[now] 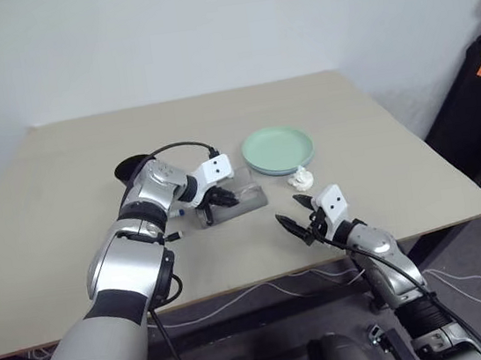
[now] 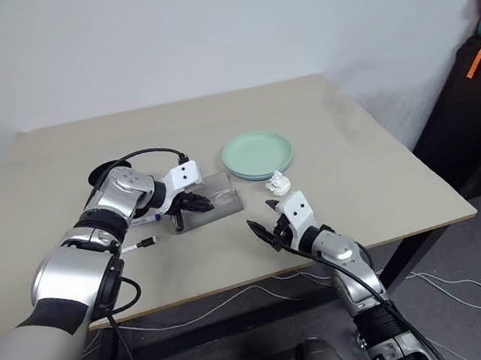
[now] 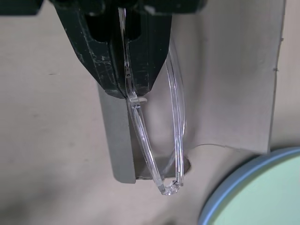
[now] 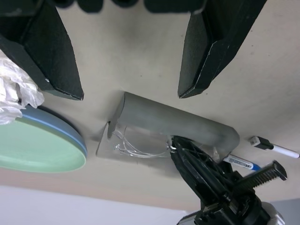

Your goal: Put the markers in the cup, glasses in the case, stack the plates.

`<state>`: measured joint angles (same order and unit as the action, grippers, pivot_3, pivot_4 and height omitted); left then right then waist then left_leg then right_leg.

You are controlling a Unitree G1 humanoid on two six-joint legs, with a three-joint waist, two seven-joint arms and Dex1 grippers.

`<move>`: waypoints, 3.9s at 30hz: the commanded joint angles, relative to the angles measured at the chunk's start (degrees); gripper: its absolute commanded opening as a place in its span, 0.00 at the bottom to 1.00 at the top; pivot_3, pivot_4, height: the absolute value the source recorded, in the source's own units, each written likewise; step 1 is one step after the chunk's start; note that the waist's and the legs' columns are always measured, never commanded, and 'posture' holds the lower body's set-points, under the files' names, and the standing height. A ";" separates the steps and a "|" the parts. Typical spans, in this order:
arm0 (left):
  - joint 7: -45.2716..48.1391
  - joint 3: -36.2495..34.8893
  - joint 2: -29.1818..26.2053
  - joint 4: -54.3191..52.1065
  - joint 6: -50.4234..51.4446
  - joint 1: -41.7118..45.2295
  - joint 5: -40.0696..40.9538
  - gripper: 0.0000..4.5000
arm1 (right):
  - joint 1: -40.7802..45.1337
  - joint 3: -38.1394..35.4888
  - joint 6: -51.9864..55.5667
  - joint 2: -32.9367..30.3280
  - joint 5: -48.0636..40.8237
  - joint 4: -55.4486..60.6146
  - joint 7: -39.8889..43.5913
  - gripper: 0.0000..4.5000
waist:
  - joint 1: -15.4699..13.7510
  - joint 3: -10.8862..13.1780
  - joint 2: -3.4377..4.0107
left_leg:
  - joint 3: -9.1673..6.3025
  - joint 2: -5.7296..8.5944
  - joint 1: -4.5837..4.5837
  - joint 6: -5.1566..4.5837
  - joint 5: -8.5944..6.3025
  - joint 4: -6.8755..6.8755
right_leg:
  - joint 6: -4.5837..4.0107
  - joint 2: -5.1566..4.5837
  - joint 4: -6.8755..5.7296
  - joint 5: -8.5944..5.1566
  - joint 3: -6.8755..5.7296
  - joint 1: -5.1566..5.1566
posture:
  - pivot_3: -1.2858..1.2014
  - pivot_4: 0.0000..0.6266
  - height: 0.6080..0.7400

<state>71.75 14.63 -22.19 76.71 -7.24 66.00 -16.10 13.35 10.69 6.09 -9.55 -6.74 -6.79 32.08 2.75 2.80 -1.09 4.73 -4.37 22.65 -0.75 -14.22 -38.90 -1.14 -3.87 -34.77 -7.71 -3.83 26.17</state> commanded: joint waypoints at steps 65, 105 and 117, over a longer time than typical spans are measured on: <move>-27.16 9.83 -2.49 0.95 -9.36 -1.31 -15.52 0.00 | 4.29 0.47 -0.80 -0.19 -0.06 -0.82 1.45 0.78 | -0.04 0.01 -0.03 | -0.17 0.09 0.09 0.00 -0.01 -0.02 | 0.16 0.00 -0.02 0.06 -0.04 0.03 | 0.52 0.00 1.00; 14.82 -3.01 -1.88 -13.37 6.58 -9.09 6.37 0.00 | 5.58 0.83 -1.38 0.33 0.08 -2.69 2.13 0.78 | 0.01 -0.01 -0.05 | -0.24 0.11 -0.01 -0.19 0.11 -0.10 | 0.03 0.00 -0.09 -0.01 -0.03 -0.08 | 0.52 0.00 1.00; 4.96 -9.49 -6.10 -15.82 3.53 -6.80 11.40 0.00 | 6.99 0.03 -2.16 0.59 0.43 -4.17 0.92 0.78 | 0.03 -0.01 -0.05 | -0.29 0.11 0.03 -0.20 0.11 -0.12 | 0.03 0.02 -0.10 -0.01 -0.04 -0.05 | 0.52 0.00 1.00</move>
<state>77.17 6.73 -26.57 63.44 -2.39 57.39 -5.98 18.62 12.00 5.63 -9.00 -6.59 -11.78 33.71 2.78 2.79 -1.14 4.44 -4.25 22.68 -0.95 -14.11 -39.01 -1.10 -3.85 -34.87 -7.71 -3.87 26.13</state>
